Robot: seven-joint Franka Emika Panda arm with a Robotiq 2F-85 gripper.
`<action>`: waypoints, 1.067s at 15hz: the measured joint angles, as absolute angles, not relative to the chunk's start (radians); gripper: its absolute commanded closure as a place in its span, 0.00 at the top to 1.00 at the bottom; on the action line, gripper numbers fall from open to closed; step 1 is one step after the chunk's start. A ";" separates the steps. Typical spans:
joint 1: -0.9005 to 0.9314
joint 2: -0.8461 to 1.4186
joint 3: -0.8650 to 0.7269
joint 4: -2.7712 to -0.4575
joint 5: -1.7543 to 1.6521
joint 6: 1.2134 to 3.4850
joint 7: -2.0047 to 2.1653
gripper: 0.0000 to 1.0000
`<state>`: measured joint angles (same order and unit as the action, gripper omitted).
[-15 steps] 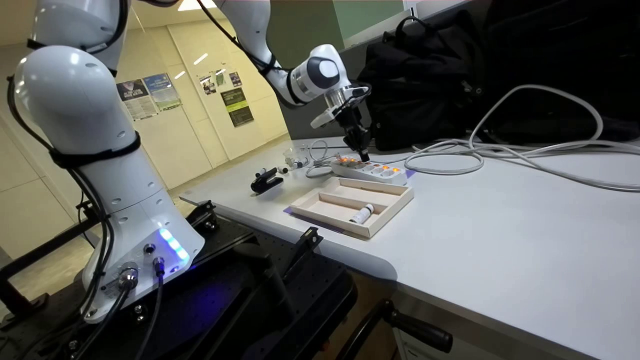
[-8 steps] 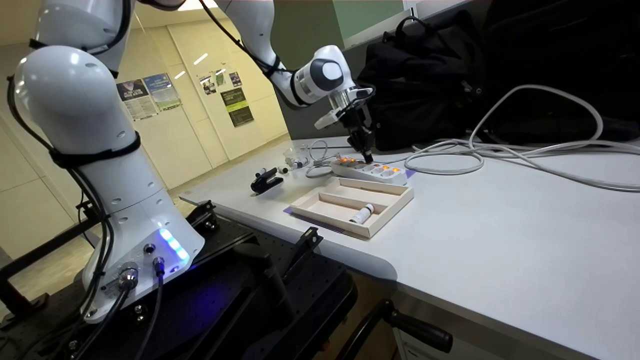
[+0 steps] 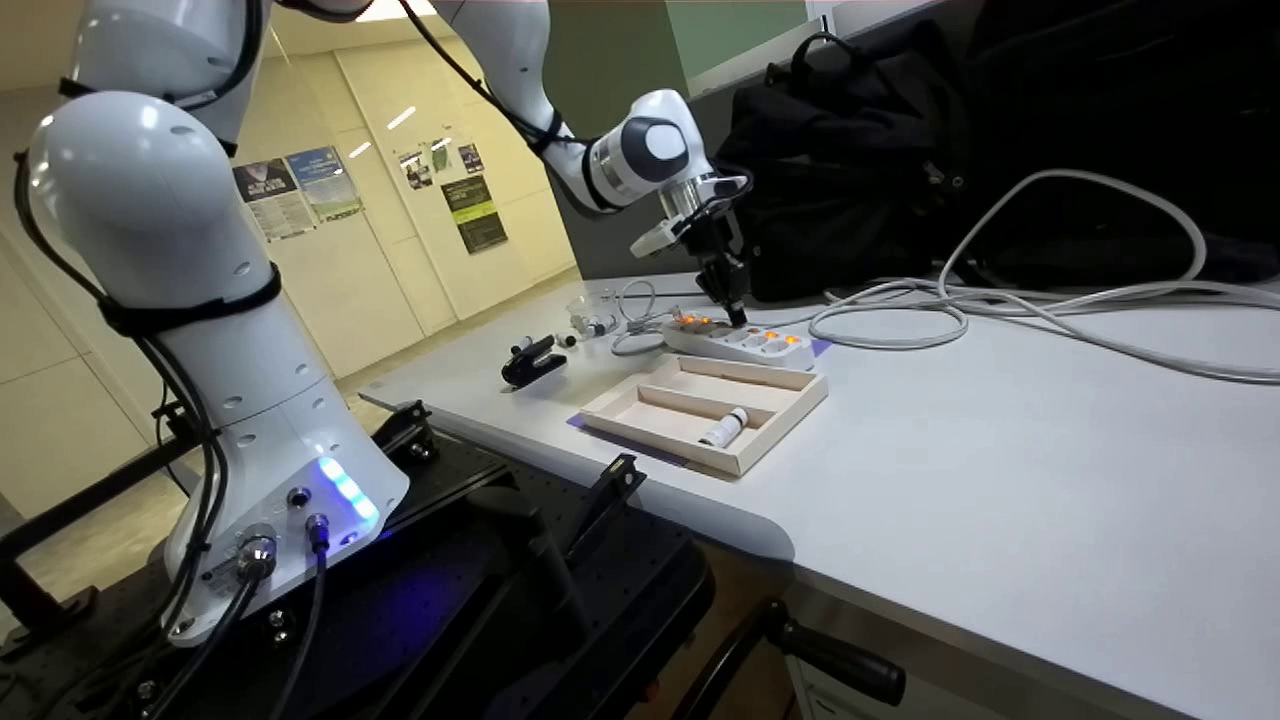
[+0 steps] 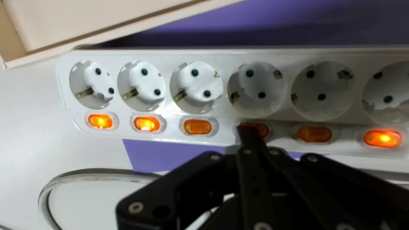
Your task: Turn on the fourth switch
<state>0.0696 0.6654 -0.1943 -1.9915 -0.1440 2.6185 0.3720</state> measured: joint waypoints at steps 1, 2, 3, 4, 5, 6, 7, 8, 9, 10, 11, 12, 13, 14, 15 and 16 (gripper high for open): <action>0.068 0.666 -0.194 -1.991 -0.135 2.618 0.371 0.00; 0.067 0.666 -0.194 -1.991 -0.127 2.618 0.371 0.00; 0.066 0.666 -0.194 -1.990 -0.117 2.617 0.370 0.00; 0.065 0.666 -0.194 -1.990 -0.111 2.617 0.370 0.00; 0.064 0.666 -0.194 -1.990 -0.102 2.617 0.370 0.00; 0.062 0.666 -0.194 -1.990 -0.094 2.617 0.369 0.00; 0.061 0.666 -0.194 -1.990 -0.085 2.617 0.369 0.00; 0.059 0.666 -0.194 -1.990 -0.076 2.617 0.369 0.00; 0.057 0.666 -0.193 -1.990 -0.067 2.617 0.369 0.00; 0.054 0.666 -0.193 -1.990 -0.056 2.617 0.366 0.00; 0.046 0.668 -0.195 -1.990 -0.053 2.618 0.363 0.00; 0.035 0.668 -0.191 -1.989 -0.040 2.620 0.352 0.00; 0.020 0.671 -0.191 -1.989 -0.034 2.620 0.339 0.00; 0.003 0.671 -0.180 -1.988 -0.013 2.620 0.319 0.00; -0.015 0.670 -0.168 -1.986 0.008 2.617 0.299 0.00; -0.034 0.669 -0.154 -1.983 0.032 2.612 0.275 0.00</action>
